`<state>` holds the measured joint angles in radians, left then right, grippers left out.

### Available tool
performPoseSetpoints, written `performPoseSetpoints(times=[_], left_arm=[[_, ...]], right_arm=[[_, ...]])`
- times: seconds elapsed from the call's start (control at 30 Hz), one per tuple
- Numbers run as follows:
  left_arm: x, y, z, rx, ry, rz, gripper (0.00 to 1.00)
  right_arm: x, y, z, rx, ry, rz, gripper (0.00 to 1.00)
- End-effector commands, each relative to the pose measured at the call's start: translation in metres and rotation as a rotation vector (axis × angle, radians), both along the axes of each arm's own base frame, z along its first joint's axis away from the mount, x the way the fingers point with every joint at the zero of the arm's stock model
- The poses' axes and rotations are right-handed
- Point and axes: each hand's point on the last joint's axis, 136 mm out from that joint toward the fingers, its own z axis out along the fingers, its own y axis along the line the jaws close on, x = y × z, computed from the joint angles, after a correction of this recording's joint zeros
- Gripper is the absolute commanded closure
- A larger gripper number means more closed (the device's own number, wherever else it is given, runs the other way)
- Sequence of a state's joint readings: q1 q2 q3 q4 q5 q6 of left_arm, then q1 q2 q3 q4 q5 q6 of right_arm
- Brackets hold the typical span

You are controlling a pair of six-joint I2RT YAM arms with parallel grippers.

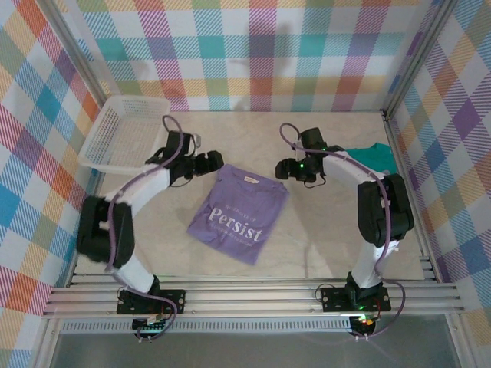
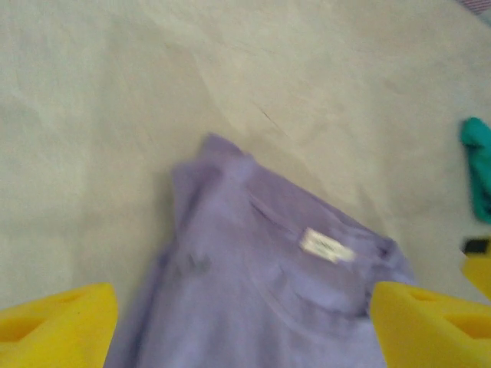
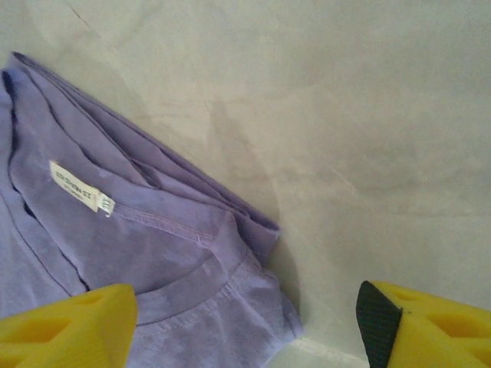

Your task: Fold the inside-out t-shirt

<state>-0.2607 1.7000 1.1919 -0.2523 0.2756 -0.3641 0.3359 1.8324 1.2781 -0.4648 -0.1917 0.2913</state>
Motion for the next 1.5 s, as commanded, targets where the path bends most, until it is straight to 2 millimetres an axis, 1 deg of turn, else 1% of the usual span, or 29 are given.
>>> performPoseSetpoints(times=[0.0, 0.07, 0.17, 0.23, 0.37, 0.43, 0.53, 0.6, 0.67, 0.8, 0.93, 1.07, 1.13, 1.27, 1.3, 1.33, 1.4, 1.47], left_arm=[[0.014, 0.003, -0.038, 0.118, 0.091, -0.12, 0.1], [0.021, -0.003, -0.053, 0.131, 0.139, -0.176, 0.07], [0.027, -0.016, -0.068, 0.106, 0.188, -0.238, 0.07], [0.029, -0.024, -0.075, 0.091, 0.202, -0.269, 0.06], [0.021, -0.043, -0.089, 0.066, 0.246, -0.361, 0.07], [0.015, -0.053, -0.096, 0.055, 0.272, -0.407, 0.08], [0.007, -0.063, -0.102, 0.019, 0.301, -0.443, 0.14], [0.005, -0.064, -0.102, 0.006, 0.304, -0.452, 0.19], [0.004, -0.067, -0.1, -0.008, 0.3, -0.463, 0.26], [0.004, -0.072, -0.095, -0.055, 0.297, -0.48, 0.47], [0.006, -0.072, -0.091, -0.079, 0.299, -0.482, 0.65], [0.016, -0.061, -0.092, -0.089, 0.305, -0.442, 0.82], [0.022, -0.054, -0.09, -0.097, 0.299, -0.42, 0.89], [0.032, -0.044, -0.078, -0.123, 0.268, -0.384, 0.99], [0.035, -0.041, -0.074, -0.133, 0.257, -0.373, 1.0], [0.038, -0.038, -0.069, -0.141, 0.245, -0.361, 1.0], [0.044, -0.032, -0.059, -0.157, 0.22, -0.331, 1.0], [0.051, -0.027, -0.044, -0.182, 0.178, -0.301, 1.0]], right_arm=[[-0.012, 0.014, -0.019, 0.026, 0.078, 0.01, 0.21], [-0.014, 0.019, -0.025, 0.032, 0.099, 0.018, 0.2], [-0.021, 0.033, -0.038, 0.005, 0.128, 0.051, 0.19], [-0.024, 0.037, -0.049, -0.005, 0.154, 0.049, 0.19], [-0.026, 0.037, -0.058, -0.018, 0.166, 0.042, 0.19], [-0.03, 0.044, -0.061, -0.008, 0.178, 0.06, 0.2], [-0.034, 0.061, -0.059, 0.039, 0.178, 0.089, 0.24], [-0.034, 0.069, -0.055, 0.075, 0.17, 0.095, 0.28], [-0.031, 0.075, -0.051, 0.111, 0.157, 0.096, 0.32], [-0.025, 0.08, -0.047, 0.134, 0.144, 0.092, 0.44], [-0.021, 0.079, -0.049, 0.122, 0.136, 0.078, 0.54], [-0.016, 0.072, -0.051, 0.087, 0.112, 0.056, 0.66], [-0.011, 0.069, -0.049, 0.075, 0.084, 0.048, 0.75], [0.003, 0.063, -0.039, 0.069, 0.013, 0.039, 0.93], [0.007, 0.062, -0.032, 0.076, -0.015, 0.041, 0.98], [0.011, 0.061, -0.025, 0.081, -0.044, 0.042, 1.0], [0.019, 0.058, -0.009, 0.089, -0.103, 0.039, 1.0], [0.03, 0.054, 0.01, 0.108, -0.167, 0.032, 1.0]])
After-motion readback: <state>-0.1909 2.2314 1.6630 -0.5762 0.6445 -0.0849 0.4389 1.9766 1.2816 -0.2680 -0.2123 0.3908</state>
